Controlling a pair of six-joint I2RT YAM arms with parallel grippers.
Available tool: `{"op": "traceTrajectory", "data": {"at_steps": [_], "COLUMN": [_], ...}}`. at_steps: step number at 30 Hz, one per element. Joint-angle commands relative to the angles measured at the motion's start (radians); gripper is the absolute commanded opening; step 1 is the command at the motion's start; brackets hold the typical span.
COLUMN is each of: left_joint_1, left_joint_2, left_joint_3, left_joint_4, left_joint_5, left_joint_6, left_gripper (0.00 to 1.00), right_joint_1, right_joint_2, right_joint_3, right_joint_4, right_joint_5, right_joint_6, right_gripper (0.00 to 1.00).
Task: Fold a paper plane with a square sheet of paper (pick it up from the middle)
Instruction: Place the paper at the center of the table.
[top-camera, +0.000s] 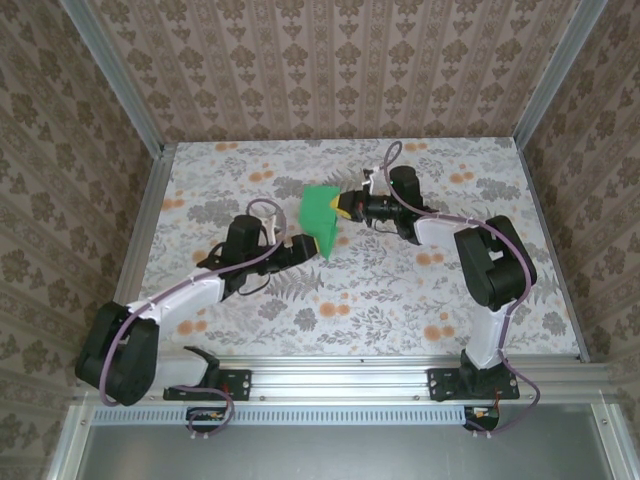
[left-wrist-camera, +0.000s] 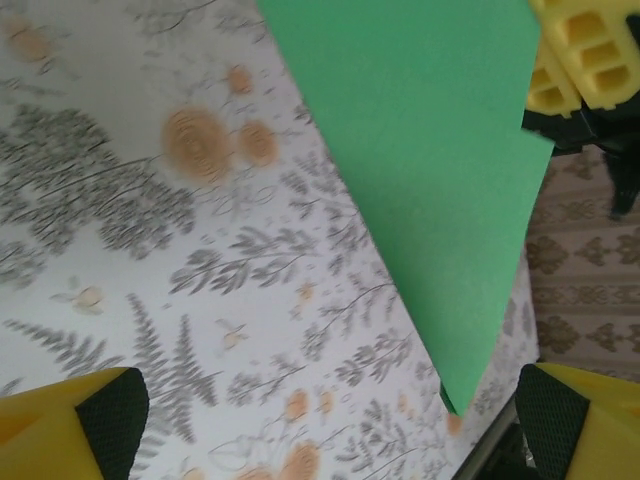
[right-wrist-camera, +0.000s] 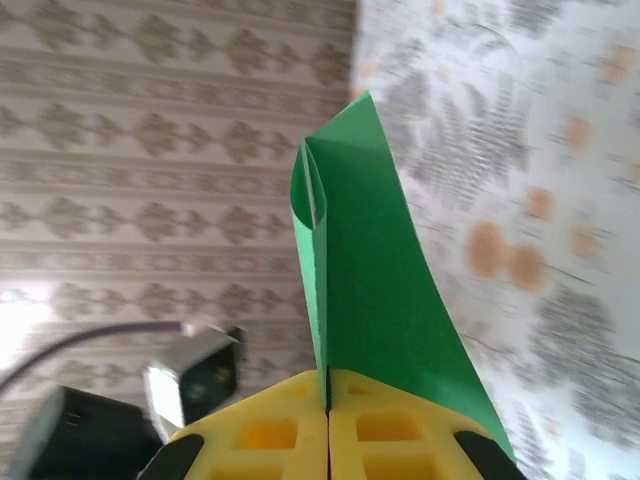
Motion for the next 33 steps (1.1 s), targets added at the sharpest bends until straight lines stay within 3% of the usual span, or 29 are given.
{"op": "traceTrajectory", "data": {"at_steps": [1,11,17,29,31,33], "left_joint_1": [-0.011,-0.024,-0.024,-0.024,-0.025,-0.025], "left_joint_2": [-0.03,-0.069,-0.125,-0.108,-0.108,-0.101], "left_joint_3": [-0.025,-0.073,-0.108,-0.088,-0.079,-0.071], "left_joint_4": [0.169,0.427,0.458,0.463,0.424,0.379], "left_joint_5": [-0.031,-0.094,-0.153,-0.138,-0.144,-0.151], "left_joint_6": [-0.095,-0.215,-0.216,-0.203,-0.186,-0.166], "left_gripper": [0.95,0.68,0.47,0.13,0.05,0.0], "right_joint_1": [0.008,0.028,0.03,0.044,0.041,0.032], "right_joint_2": [-0.013,-0.047,-0.051,-0.06,-0.063,-0.07], "right_joint_3": [-0.014,-0.028,-0.042,-0.059,-0.068,-0.088], "right_joint_4": [0.312,0.319,0.347,0.349,0.328,0.272], "right_joint_5": [-0.034,-0.011,-0.01,-0.014,-0.013,-0.006], "right_joint_6": [0.282,0.334,0.363,0.369,0.349,0.303], "right_gripper": [0.07,0.08,0.08,0.08,0.14,0.3]}}
